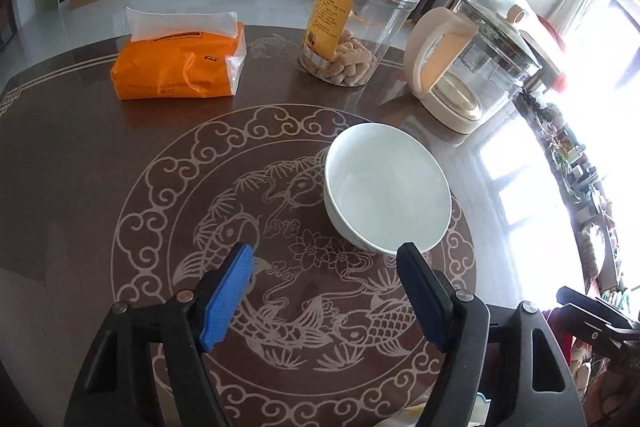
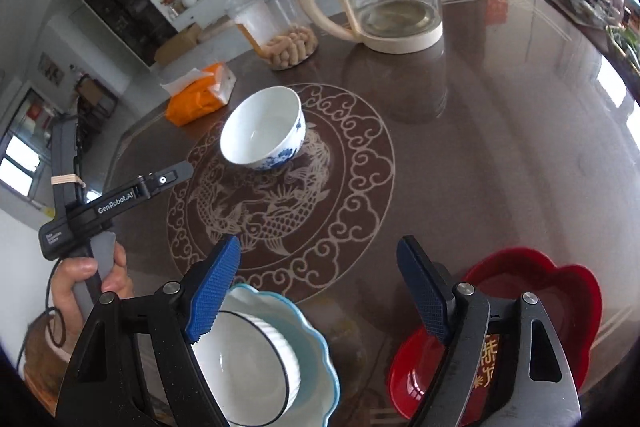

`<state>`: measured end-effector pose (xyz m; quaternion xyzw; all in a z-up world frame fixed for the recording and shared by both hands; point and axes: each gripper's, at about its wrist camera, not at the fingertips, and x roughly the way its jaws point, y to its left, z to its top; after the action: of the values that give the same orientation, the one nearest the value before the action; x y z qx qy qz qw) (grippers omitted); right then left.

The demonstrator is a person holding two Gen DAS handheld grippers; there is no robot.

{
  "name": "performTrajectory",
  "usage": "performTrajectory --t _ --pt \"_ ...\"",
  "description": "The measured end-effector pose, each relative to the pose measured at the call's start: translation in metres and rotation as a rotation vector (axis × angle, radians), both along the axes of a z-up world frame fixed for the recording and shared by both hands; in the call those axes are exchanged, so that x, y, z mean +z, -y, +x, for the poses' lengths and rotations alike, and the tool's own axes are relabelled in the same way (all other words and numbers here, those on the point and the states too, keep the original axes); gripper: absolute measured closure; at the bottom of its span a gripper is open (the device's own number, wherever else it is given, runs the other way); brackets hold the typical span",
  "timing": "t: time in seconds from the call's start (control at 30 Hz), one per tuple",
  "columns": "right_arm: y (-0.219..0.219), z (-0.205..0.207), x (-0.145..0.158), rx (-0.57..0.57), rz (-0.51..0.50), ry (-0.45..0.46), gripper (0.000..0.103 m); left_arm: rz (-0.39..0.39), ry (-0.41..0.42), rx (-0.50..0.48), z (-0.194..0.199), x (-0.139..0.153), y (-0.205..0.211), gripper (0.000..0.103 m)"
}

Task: Organize plates and bowls
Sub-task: 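Lower the right gripper onto the blue-and-white bowl rim and close it, then carry the blue-and-white bowl into the nested white bowls and open the right gripper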

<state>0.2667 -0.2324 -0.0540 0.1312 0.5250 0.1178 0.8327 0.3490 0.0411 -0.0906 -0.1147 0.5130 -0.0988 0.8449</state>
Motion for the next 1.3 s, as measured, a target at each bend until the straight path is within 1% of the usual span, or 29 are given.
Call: performTrajectory --t 0.1,0.2,0.3,0.37,0.4,0.43,0.47,0.5,0.53,0.57,0.6,0.67,0.7,0.73,0.77,0.8,0.87,0.9,1.0,1.17,1.3 --pt "0.002 0.037 -0.009 -0.012 -0.028 -0.035 0.021 -0.002 -0.016 0.014 0.016 -0.008 0.007 0.030" --pt "-0.010 0.068 -0.019 0.018 -0.012 -0.071 0.021 0.008 -0.022 0.032 0.028 -0.011 0.010 0.036" --pt "-0.029 0.092 -0.026 0.053 -0.014 -0.079 0.023 0.033 -0.035 0.046 0.037 -0.015 0.013 0.043" --pt "-0.044 0.104 -0.033 0.078 -0.037 -0.077 0.032 0.042 -0.044 0.044 0.044 -0.020 0.013 0.051" --pt "-0.050 0.110 -0.037 0.089 -0.044 -0.083 0.042 0.043 -0.048 0.042 0.047 -0.022 0.014 0.054" --pt "-0.055 0.115 -0.041 0.095 -0.048 -0.092 0.050 0.046 -0.051 0.042 0.048 -0.023 0.015 0.058" --pt "-0.059 0.122 -0.046 0.099 -0.053 -0.102 0.053 0.050 -0.053 0.040 0.050 -0.025 0.015 0.063" --pt "-0.062 0.127 -0.051 0.104 -0.054 -0.110 0.054 0.050 -0.055 0.037 0.051 -0.027 0.016 0.066" --pt "-0.065 0.131 -0.054 0.109 -0.059 -0.114 0.054 0.051 -0.056 0.033 0.052 -0.028 0.016 0.071" --pt "-0.067 0.134 -0.058 0.115 -0.065 -0.117 0.054 0.052 -0.055 0.028 0.052 -0.029 0.016 0.079" --pt "-0.068 0.137 -0.061 0.122 -0.070 -0.119 0.054 0.053 -0.054 0.021 0.053 -0.031 0.017 0.083" --pt "-0.071 0.141 -0.066 0.141 -0.079 -0.122 0.058 0.040 -0.044 0.000 0.054 -0.032 0.018 0.092" --pt "-0.071 0.142 -0.067 0.154 -0.066 -0.118 0.065 0.042 -0.035 -0.008 0.054 -0.032 0.020 0.093" --pt "-0.074 0.142 -0.066 0.172 -0.049 -0.114 0.077 0.053 -0.023 -0.015 0.053 -0.031 0.022 0.093" --pt "-0.077 0.142 -0.065 0.189 -0.039 -0.113 0.084 0.061 -0.016 -0.027 0.052 -0.030 0.025 0.094" --pt "-0.080 0.140 -0.063 0.193 -0.074 -0.108 0.086 0.066 -0.015 -0.036 0.051 -0.030 0.026 0.094" --pt "-0.085 0.133 -0.061 0.209 -0.130 -0.093 0.087 0.057 -0.013 -0.041 0.042 -0.026 0.027 0.094" --pt "-0.083 0.129 -0.059 0.213 -0.128 -0.093 0.087 0.047 -0.008 -0.049 0.037 -0.023 0.027 0.094" --pt "-0.071 0.113 -0.050 0.209 -0.082 -0.090 0.087 0.016 -0.001 -0.075 0.018 -0.013 0.031 0.094" --pt "-0.049 0.085 -0.032 0.173 -0.057 -0.077 0.087 0.013 0.021 -0.109 -0.008 0.006 0.052 0.094" --pt "-0.033 0.058 -0.009 0.145 -0.038 -0.044 0.087 -0.001 0.064 -0.144 -0.033 0.036 0.065 0.094"
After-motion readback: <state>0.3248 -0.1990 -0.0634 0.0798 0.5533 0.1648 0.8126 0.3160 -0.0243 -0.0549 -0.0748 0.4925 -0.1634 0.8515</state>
